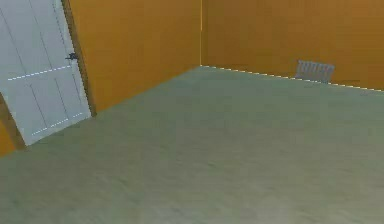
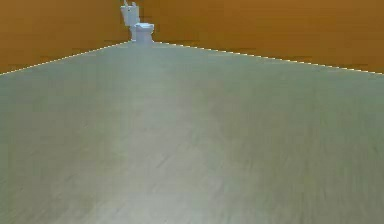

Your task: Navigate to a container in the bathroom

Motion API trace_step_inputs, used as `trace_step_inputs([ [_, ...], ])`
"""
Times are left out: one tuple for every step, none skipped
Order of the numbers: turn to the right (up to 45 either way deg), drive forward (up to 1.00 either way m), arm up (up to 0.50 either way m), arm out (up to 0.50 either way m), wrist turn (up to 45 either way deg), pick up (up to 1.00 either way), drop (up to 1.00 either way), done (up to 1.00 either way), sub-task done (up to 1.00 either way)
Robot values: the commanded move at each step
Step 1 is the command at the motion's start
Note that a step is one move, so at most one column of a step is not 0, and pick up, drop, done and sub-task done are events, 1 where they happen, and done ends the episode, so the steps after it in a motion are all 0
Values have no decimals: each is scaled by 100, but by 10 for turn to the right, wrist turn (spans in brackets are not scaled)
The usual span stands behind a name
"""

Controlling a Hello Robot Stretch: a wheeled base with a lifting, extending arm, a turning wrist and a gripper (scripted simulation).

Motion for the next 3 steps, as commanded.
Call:
trace_step_inputs([
  [450, 0, 0, 0, 0, 0, 0, 0, 0],
  [450, 0, 0, 0, 0, 0, 0, 0, 0],
  [450, 0, 0, 0, 0, 0, 0, 0, 0],
])
